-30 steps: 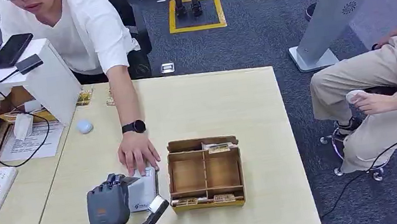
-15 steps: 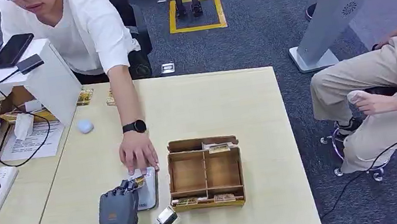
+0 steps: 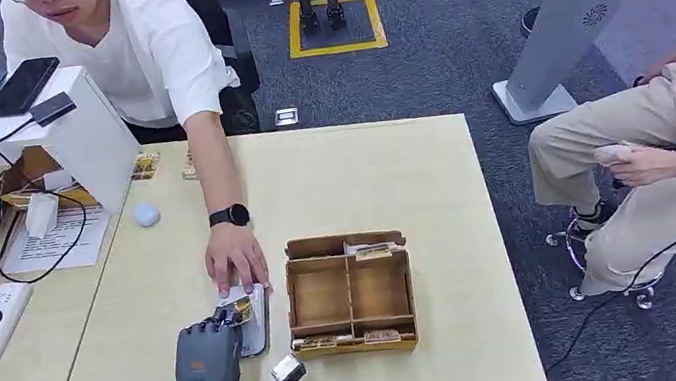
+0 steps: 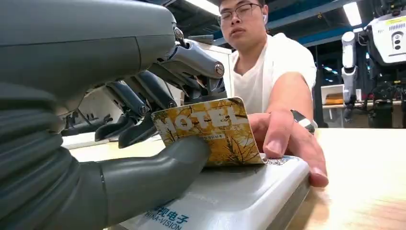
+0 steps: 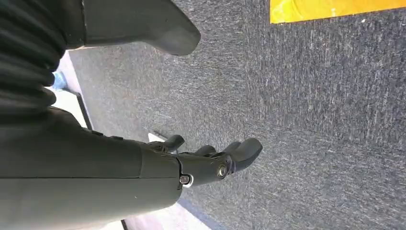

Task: Pass the card to the sensor for recognition and then transmit it.

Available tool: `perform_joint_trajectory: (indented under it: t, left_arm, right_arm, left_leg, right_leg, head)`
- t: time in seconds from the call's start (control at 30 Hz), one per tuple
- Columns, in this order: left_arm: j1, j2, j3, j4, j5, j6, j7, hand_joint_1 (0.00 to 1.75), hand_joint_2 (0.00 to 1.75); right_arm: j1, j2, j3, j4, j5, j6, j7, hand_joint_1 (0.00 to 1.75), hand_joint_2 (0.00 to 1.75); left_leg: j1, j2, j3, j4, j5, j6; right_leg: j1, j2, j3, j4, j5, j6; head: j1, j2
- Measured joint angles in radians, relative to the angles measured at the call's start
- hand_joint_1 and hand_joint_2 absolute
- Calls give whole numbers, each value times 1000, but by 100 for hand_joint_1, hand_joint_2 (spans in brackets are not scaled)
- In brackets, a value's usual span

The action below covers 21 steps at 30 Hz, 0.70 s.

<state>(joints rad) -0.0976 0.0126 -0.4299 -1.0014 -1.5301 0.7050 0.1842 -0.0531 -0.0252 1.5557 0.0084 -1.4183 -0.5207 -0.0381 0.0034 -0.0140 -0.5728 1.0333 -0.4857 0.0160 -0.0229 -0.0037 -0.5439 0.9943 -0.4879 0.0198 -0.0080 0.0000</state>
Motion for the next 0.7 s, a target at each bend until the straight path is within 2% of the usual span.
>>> perform_joint_trajectory:
  t: [0.2,0.27,0.33,0.4,0.43,0.5,0.57,0.63,0.7]
  left_arm:
    - [0,-7,9,4,-1,0,-3,175,175]
    - [2,-14,27,4,17,0,-28,175,175]
    - [12,-37,65,-10,94,1,-118,175,175]
    - [19,-90,158,-29,231,2,-294,175,175]
    - [18,-126,222,-31,333,3,-411,175,175]
    - [9,-194,327,-36,473,2,-548,175,175]
    - [-2,-234,391,-45,607,2,-605,175,175]
    - [-9,-250,405,-74,709,1,-602,175,175]
    - [-17,-260,405,-108,763,0,-581,175,175]
  right_arm:
    - [0,-1,0,0,0,9,0,0,175]
    - [0,-1,0,0,0,9,0,0,175]
    - [1,-1,0,0,-4,4,1,0,175]
    - [2,-1,0,0,-10,-7,4,0,175]
    - [2,-1,0,0,-15,-15,5,0,175]
    - [1,0,0,0,-18,-27,5,0,175]
    - [2,2,0,0,-18,-37,5,0,175]
    - [2,4,0,0,-20,-45,5,0,175]
    - [0,6,0,0,-21,-45,5,0,175]
  left_leg:
    - [0,0,1,0,0,0]
    - [0,0,1,0,0,0]
    - [0,0,2,0,0,0]
    - [0,-1,1,0,0,0]
    - [0,-1,1,0,0,0]
    - [0,0,1,0,0,0]
    - [0,0,1,0,0,0]
    - [0,0,0,0,0,0]
    - [0,0,0,0,1,0]
  right_leg:
    - [0,0,1,0,0,0]
    - [0,0,2,0,0,0]
    - [0,0,1,0,0,0]
    - [0,-1,1,0,0,0]
    - [0,-1,1,0,0,0]
    - [0,0,1,0,1,1]
    - [0,0,0,0,1,1]
    - [0,0,0,0,1,0]
    - [0,0,-1,0,1,0]
  head:
    - [0,0]
    - [0,0]
    - [0,0]
    - [0,0]
    - [0,0]
    - [0,0]
    - [0,0]
    - [0,0]
    - [0,0]
